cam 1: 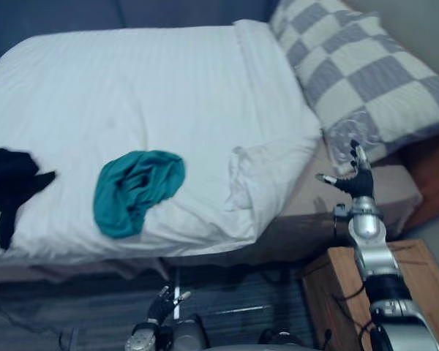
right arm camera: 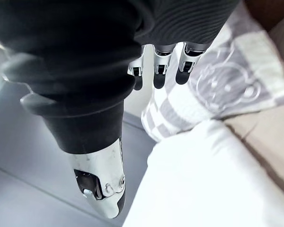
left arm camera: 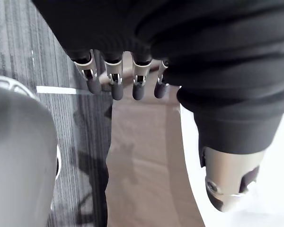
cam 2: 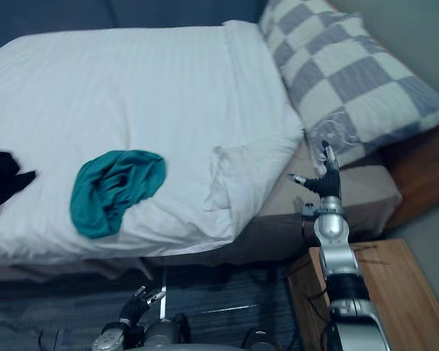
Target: Tidy the bed and pick cloth on bed and put in laundry
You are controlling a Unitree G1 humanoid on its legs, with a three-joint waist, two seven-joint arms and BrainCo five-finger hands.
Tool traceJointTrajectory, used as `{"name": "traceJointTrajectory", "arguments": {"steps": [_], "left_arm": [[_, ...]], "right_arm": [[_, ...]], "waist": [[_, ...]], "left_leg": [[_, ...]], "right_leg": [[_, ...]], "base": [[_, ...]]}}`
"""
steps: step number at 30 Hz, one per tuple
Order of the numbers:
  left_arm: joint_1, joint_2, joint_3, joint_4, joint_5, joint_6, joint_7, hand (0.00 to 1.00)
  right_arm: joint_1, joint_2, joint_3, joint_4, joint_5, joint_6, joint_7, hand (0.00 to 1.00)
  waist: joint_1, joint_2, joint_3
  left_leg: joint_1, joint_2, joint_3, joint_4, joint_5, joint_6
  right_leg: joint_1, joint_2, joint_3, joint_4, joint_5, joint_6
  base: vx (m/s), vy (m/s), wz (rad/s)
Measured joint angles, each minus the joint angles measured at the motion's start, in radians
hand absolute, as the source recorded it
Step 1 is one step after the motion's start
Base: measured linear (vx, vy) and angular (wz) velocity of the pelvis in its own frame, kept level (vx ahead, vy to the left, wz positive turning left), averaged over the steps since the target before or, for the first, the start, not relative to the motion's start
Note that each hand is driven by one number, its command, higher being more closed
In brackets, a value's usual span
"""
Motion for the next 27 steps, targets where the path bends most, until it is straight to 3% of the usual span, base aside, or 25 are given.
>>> {"name": "traceJointTrajectory", "arguments": {"steps": [4, 7, 9, 11, 12, 15, 19, 23, 27], "left_arm": [[-0.004, 0.029, -0.002, -0.001, 0.024, 0.023, -0.017, 0.00], [-0.024, 0.043, -0.006, -0.025, 0.021, 0.030, -0.024, 0.00], [-0.073, 0.053, -0.011, -0.036, 0.015, 0.030, -0.042, 0.00], [-0.103, 0.053, -0.011, -0.043, 0.009, 0.028, -0.046, 0.00], [-0.121, 0.053, -0.024, -0.057, -0.007, 0.026, -0.047, 0.00], [-0.169, 0.054, -0.074, -0.060, -0.015, 0.017, -0.045, 0.00], [-0.210, 0.053, -0.089, -0.059, -0.016, 0.018, -0.038, 0.00], [-0.216, 0.058, -0.090, -0.056, -0.040, 0.016, -0.041, 0.00], [-0.191, 0.062, -0.090, -0.058, -0.045, 0.013, -0.079, 0.00]], "right_arm": [[-0.166, -0.060, 0.049, 0.172, -0.004, 0.067, 0.053, 0.00], [-0.327, -0.113, 0.096, 0.283, -0.014, 0.090, 0.078, 0.00], [-0.482, -0.150, 0.134, 0.374, -0.030, 0.112, 0.100, 0.00], [-0.555, -0.168, 0.170, 0.424, -0.035, 0.131, 0.117, 0.00], [-0.606, -0.179, 0.203, 0.467, -0.036, 0.153, 0.143, 1.00], [-0.643, -0.221, 0.236, 0.539, -0.036, 0.186, 0.216, 1.00], [-0.671, -0.279, 0.235, 0.579, -0.073, 0.173, 0.285, 1.00], [-0.663, -0.291, 0.227, 0.600, -0.071, 0.163, 0.283, 1.00], [-0.572, -0.292, 0.163, 0.560, -0.097, 0.138, 0.268, 1.00]], "waist": [[0.025, 0.000, 0.015], [0.027, 0.009, 0.091], [0.047, 0.021, 0.163], [0.056, 0.029, 0.198], [0.056, 0.040, 0.223], [0.074, 0.065, 0.237], [0.076, 0.073, 0.246], [0.065, 0.077, 0.249], [0.049, 0.068, 0.254]], "left_leg": [[-0.046, -0.037, -0.060, -0.064, 0.063, 0.011], [-0.106, -0.045, -0.101, -0.079, 0.100, 0.019], [-0.164, -0.040, -0.113, -0.078, 0.132, 0.021], [-0.197, -0.036, -0.120, -0.077, 0.145, 0.022], [-0.223, -0.036, -0.127, -0.072, 0.153, 0.022], [-0.291, -0.040, -0.134, -0.041, 0.153, 0.022], [-0.324, -0.056, -0.144, -0.011, 0.153, 0.022], [-0.318, -0.063, -0.156, -0.011, 0.153, 0.022], [-0.231, -0.061, -0.150, -0.114, 0.197, 0.008]], "right_leg": [[-0.034, -0.014, -0.040, 0.006, 0.010, -0.005], [-0.076, -0.009, -0.044, 0.015, 0.015, -0.017], [-0.140, 0.006, -0.040, 0.025, 0.024, -0.031], [-0.176, 0.008, -0.039, 0.041, 0.024, -0.035], [-0.205, 0.006, -0.035, 0.059, 0.021, -0.040], [-0.290, -0.018, -0.022, 0.141, -0.008, -0.047], [-0.348, -0.056, -0.006, 0.249, -0.062, -0.048], [-0.361, -0.080, -0.009, 0.314, -0.110, -0.047], [-0.314, -0.079, -0.008, 0.292, -0.108, -0.046]], "base": [[-0.05, 0.040, 0.58], [-0.09, 0.033, 0.49], [-0.11, 0.032, 0.14], [-0.10, 0.011, 0.11], [-0.04, 0.004, 0.14], [-0.03, 0.005, 0.09], [-0.01, -0.040, 0.14], [-0.03, -0.071, 0.14], [0.01, -0.081, 0.00]]}}
